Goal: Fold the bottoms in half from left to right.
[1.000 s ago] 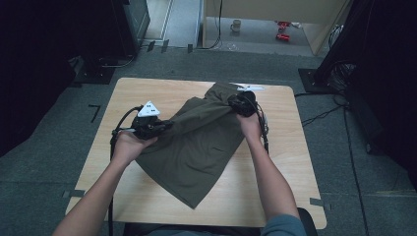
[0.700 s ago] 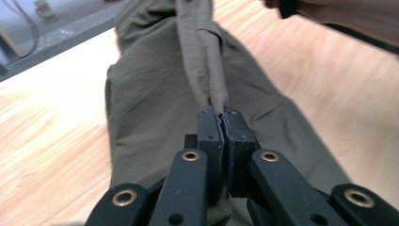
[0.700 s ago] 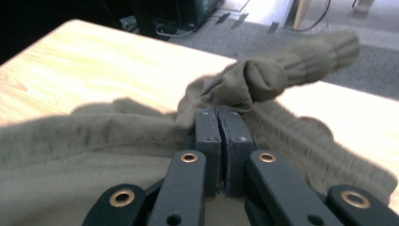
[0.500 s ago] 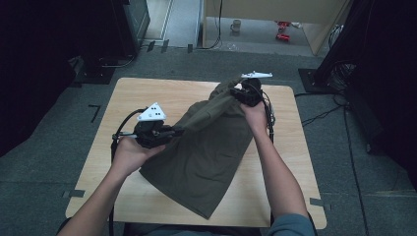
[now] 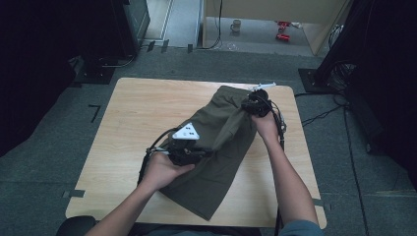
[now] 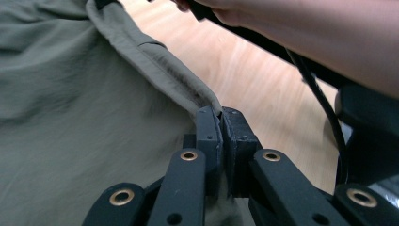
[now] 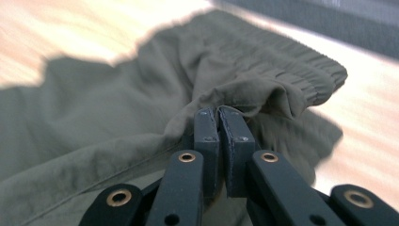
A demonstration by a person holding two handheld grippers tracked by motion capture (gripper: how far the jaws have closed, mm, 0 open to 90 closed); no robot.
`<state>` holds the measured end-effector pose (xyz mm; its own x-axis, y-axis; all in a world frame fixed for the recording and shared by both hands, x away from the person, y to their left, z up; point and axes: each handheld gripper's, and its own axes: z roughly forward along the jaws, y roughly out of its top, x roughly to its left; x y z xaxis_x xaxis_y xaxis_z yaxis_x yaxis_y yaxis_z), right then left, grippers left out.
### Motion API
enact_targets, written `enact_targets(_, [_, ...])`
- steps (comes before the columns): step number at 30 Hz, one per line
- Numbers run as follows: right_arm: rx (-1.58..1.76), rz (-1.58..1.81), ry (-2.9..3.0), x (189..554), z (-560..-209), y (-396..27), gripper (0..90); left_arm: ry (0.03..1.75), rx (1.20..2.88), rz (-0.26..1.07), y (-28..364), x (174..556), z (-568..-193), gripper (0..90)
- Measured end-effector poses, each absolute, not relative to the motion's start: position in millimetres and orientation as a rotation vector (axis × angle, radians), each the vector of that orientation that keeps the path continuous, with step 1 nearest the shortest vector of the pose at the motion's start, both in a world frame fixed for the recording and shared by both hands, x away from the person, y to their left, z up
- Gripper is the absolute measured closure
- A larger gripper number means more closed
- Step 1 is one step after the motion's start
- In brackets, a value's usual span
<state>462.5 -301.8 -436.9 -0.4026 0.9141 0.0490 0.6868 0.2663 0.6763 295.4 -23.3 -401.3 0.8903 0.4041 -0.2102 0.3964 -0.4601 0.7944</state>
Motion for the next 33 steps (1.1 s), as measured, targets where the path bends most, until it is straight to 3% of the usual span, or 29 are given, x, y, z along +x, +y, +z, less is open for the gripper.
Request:
enact_targets(6, [1.507, 0.881, 2.17, 457.2, -454.8, -314.2, 81.3, 0.537, 2.151, -0.026, -44.5, 291.8, -422.6, 84.6])
enact_targets(9, [1.512, 0.893, 2.137, 453.2, -458.9, -318.5, 78.4, 0.534, 2.157, -0.049, -46.5, 293.1, -427.4, 75.8])
enact_targets(12, [1.586, 0.97, 2.104, 447.6, -460.8, -332.4, 69.8, 0.533, 2.147, -0.118, -43.4, 296.1, -430.5, 67.3])
enact_targets(18, [1.599, 1.124, 2.019, 430.5, -455.9, -343.9, 72.4, 0.503, 2.132, -0.027, -29.2, 297.2, -421.8, 63.3])
enact_targets(19, [1.571, 1.088, 2.015, 426.6, -453.2, -343.0, 78.8, 0.509, 2.125, -0.007, -23.3, 302.9, -422.2, 63.2])
enact_targets(23, [1.536, 1.11, 1.988, 419.5, -449.1, -340.2, 85.8, 0.529, 2.126, 0.0, -12.9, 315.6, -427.3, 62.8])
enact_targets(33, [1.487, 1.144, 2.042, 409.3, -447.8, -323.8, 83.2, 0.568, 2.105, 0.119, 18.0, 351.4, -434.1, 67.9])
